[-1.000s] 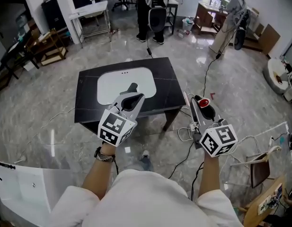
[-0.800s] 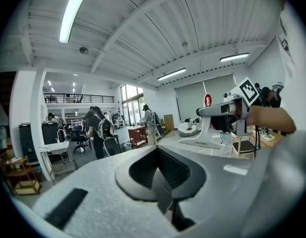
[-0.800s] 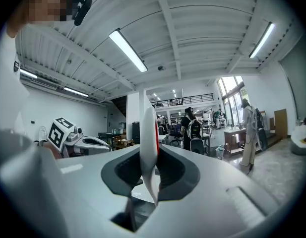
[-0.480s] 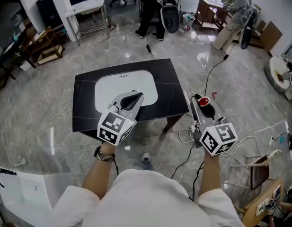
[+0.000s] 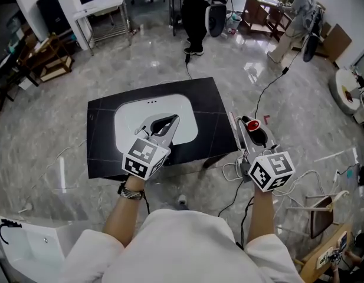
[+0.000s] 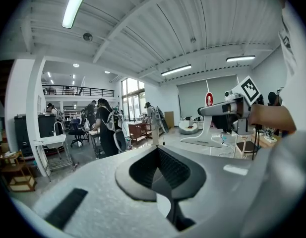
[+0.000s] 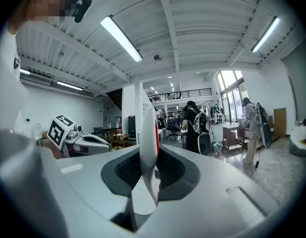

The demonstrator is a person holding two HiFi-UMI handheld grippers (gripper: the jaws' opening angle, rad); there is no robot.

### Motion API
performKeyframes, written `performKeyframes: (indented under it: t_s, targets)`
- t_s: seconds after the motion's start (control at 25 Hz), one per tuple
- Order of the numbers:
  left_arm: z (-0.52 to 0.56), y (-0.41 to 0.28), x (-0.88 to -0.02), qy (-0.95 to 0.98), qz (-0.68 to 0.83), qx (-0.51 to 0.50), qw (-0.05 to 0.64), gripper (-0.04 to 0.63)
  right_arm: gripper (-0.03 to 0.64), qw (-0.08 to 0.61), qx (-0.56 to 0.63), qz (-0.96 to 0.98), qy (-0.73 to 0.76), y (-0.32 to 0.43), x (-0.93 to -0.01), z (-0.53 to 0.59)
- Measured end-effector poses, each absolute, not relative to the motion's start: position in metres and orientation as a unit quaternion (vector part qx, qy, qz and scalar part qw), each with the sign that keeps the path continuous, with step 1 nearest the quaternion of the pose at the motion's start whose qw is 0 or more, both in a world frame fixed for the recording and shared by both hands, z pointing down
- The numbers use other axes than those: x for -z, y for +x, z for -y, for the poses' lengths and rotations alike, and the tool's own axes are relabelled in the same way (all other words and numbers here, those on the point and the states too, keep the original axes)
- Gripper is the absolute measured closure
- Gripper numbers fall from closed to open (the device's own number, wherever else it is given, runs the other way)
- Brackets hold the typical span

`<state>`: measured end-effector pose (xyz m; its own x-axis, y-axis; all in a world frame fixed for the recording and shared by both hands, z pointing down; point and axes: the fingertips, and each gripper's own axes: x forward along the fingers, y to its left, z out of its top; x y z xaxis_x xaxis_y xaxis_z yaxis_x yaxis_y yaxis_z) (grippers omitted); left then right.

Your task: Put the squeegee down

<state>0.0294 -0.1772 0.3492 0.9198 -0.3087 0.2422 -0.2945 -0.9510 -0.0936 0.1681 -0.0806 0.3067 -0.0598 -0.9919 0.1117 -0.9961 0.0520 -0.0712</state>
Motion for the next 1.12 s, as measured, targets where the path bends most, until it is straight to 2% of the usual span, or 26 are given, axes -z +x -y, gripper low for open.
performKeyframes:
  t_s: [0.44,1.12]
  targets:
    - [0.217,0.049,-0.366,-0.976,-0.161,0.146,0.017,0.589,0.554,0.054,-0.059,0.723,0.687,0.199,-0.33,0.133]
    - [0.284,0.105,-0.419,-0.96,-0.209,0.187,-0.03,0.589,0.554,0.1,-0.115,0.757,0.635,0.262,-0.423,0.242]
